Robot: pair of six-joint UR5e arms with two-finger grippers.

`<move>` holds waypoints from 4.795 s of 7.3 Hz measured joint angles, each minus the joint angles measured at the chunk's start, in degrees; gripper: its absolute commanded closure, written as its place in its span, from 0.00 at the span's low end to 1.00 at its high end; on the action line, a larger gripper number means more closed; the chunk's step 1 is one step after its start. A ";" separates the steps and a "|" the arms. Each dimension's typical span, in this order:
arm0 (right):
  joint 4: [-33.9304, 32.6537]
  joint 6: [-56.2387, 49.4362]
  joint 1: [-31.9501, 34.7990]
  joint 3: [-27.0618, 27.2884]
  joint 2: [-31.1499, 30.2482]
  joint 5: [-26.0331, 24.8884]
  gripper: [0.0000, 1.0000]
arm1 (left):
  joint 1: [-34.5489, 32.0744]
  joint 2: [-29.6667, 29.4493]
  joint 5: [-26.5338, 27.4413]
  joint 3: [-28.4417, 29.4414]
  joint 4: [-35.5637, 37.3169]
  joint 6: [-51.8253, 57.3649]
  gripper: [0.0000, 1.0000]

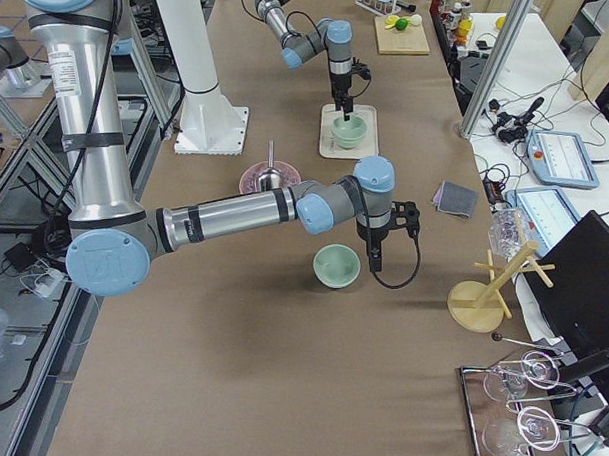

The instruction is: Stack green bowls together

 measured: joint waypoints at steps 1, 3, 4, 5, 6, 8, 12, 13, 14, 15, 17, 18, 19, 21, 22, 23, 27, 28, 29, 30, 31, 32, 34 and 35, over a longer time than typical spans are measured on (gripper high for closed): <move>-0.01 0.04 -0.02 0.00 0.00 -0.04 0.00 | -1.60 0.87 -2.99 -1.95 0.10 0.05 0.01; 0.03 1.55 -0.08 0.11 0.21 -0.09 0.00 | -4.86 7.17 -7.30 -10.51 2.00 3.99 0.01; 0.01 2.82 -0.24 0.15 0.51 -0.13 0.00 | -6.21 11.36 -7.92 -16.81 6.01 9.07 0.01; 0.02 4.16 -0.72 0.16 0.70 -0.17 0.00 | -7.75 14.19 -8.17 -22.44 11.51 14.46 0.01; 0.07 5.86 -1.71 0.17 0.88 -0.70 0.00 | -9.67 16.15 -8.34 -26.70 16.47 19.66 0.01; 0.33 8.14 -3.92 0.13 0.92 -2.55 0.01 | -14.84 21.14 -10.61 -31.20 20.74 30.49 0.01; 3.97 8.66 -5.81 -0.32 -2.91 -3.57 0.06 | -30.72 33.64 -20.23 -32.43 21.58 58.55 0.01; 7.08 8.84 -6.06 -1.00 -4.58 -3.59 0.10 | -32.54 35.10 -21.18 -32.44 21.58 61.57 0.01; 9.03 9.13 -6.31 -1.63 -5.62 -3.59 0.15 | -33.35 35.81 -21.82 -32.50 21.57 62.78 0.01; 10.18 9.32 -6.58 -2.00 -6.36 -3.59 0.17 | -33.85 36.46 -22.14 -32.66 21.53 63.41 0.01; 15.08 9.99 -7.13 -4.42 -7.51 -3.45 0.21 | -35.56 39.09 -22.35 -32.75 21.51 68.57 0.01; 19.04 11.36 -7.62 -6.73 -7.71 -3.40 0.27 | -37.13 40.62 -22.39 -32.49 21.57 72.37 0.01; 22.24 12.99 -8.30 -8.48 -7.87 -3.40 0.32 | -38.71 42.32 -22.40 -32.25 21.59 76.00 0.01; 24.66 14.55 -9.13 -9.54 -8.47 -3.33 0.59 | -41.07 45.00 -22.41 -32.02 21.61 81.15 0.01; 24.91 14.89 -9.30 -9.52 -8.64 -3.22 0.77 | -41.47 45.46 -22.41 -31.90 21.63 81.95 0.01; 24.99 15.20 -9.40 -9.41 -8.73 -3.04 0.89 | -41.58 45.64 -22.41 -31.72 21.65 82.23 0.01; 25.05 15.38 -9.90 -8.89 -8.76 -2.80 1.00 | -41.51 45.62 -22.41 -31.56 21.66 82.07 0.01; 24.99 15.38 -10.07 -8.62 -8.71 -2.75 1.00 | -41.50 45.62 -22.67 -31.54 21.65 82.05 0.01; 24.76 15.38 -10.14 -7.77 -8.61 -2.66 1.00 | -41.50 45.63 -23.64 -31.51 21.64 82.02 0.01; 24.46 15.40 -10.14 -6.84 -8.33 -2.31 1.00 | -41.51 45.63 -24.85 -31.49 21.60 81.99 0.01; 23.99 15.44 -10.15 -6.32 -7.49 -1.48 1.00 | -41.55 45.73 -25.56 -31.39 21.58 82.00 0.01; 22.48 15.46 -10.16 -6.01 -5.86 -0.76 1.00 | -41.64 45.91 -25.83 -31.14 21.50 82.13 0.01; 16.17 15.47 -10.03 -5.23 -0.80 -0.31 1.00 | -42.53 46.86 -25.79 -30.66 21.30 84.03 0.01; 12.15 15.47 -9.96 -4.16 1.68 -0.27 1.00 | -44.24 47.58 -25.62 -30.29 21.40 86.84 0.01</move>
